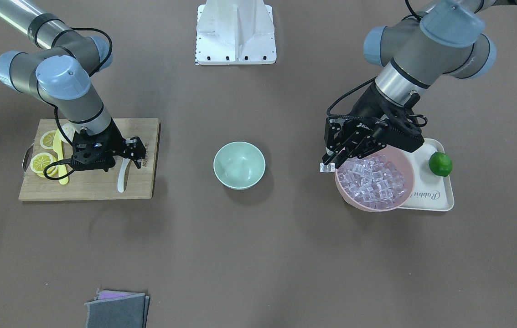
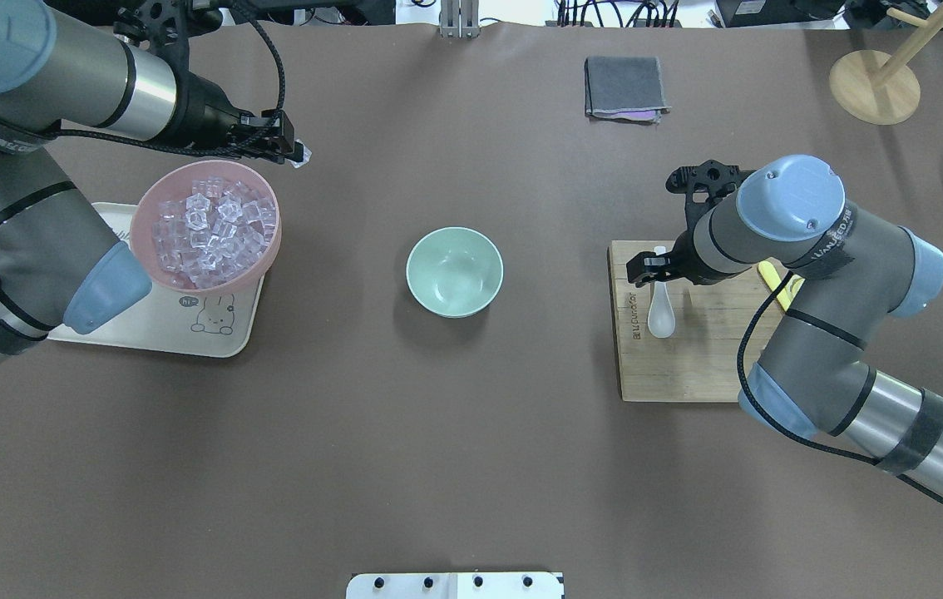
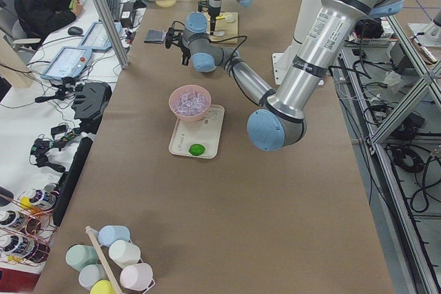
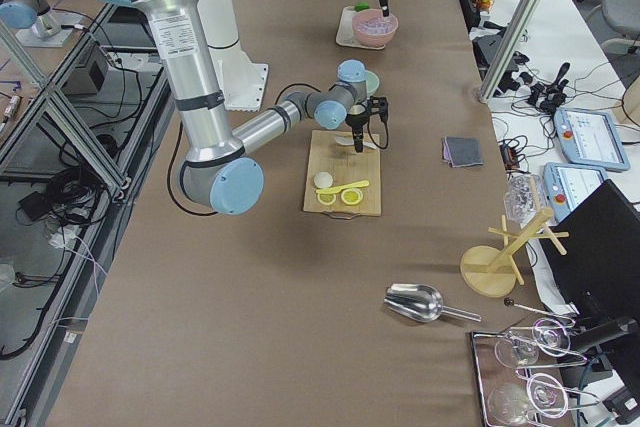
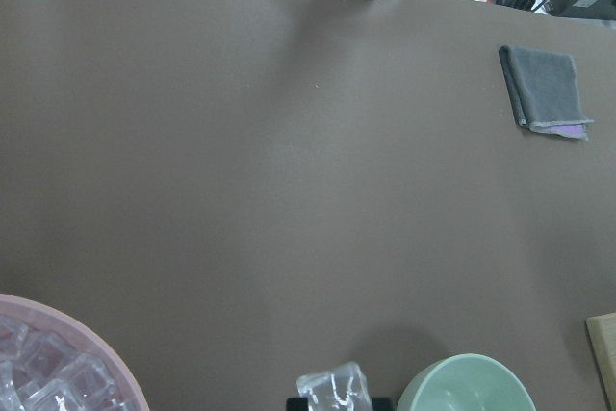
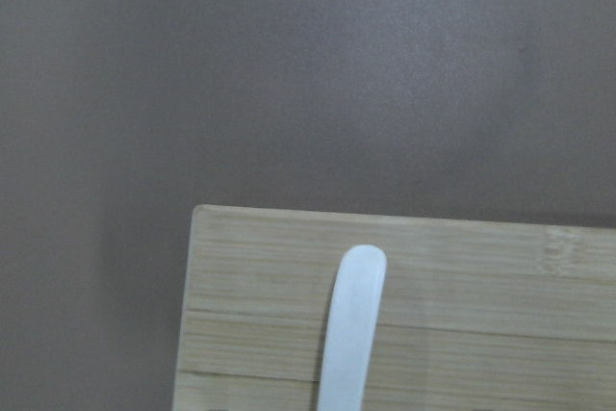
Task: Put spoon and ice into bowl
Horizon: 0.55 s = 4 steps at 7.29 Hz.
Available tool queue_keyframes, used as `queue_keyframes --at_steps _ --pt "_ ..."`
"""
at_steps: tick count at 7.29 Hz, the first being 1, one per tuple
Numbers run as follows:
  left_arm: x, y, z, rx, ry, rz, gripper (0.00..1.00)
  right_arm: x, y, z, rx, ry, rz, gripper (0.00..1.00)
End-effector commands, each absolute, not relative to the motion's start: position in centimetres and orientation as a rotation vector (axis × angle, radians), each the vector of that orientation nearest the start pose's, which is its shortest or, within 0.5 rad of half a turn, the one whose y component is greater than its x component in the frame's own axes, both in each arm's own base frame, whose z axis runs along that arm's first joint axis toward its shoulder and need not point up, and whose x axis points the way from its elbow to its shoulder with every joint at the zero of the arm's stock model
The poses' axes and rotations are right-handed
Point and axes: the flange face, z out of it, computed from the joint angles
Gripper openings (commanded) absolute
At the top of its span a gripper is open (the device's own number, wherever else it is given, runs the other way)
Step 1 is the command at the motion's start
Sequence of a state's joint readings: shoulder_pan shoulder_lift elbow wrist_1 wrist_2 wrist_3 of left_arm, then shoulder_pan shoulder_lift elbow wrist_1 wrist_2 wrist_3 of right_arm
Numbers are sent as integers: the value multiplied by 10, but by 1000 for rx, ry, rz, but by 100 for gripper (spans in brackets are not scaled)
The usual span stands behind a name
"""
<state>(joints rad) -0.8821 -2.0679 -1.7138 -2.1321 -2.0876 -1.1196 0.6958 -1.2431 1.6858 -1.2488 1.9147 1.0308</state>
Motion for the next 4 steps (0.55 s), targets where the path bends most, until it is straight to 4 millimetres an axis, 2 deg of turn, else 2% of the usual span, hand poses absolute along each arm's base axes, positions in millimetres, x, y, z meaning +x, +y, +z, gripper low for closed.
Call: queue_keyframes --at_steps 1,2,4 --pt "338 -543 241 367 1195 -62 0 -421 -481 400 169 -789 20 66" --pt "338 -543 241 367 1195 -62 0 -422 -482 403 167 -781 22 46" --pt "338 -543 240 371 1196 -59 0 -423 -482 403 167 -781 22 23"
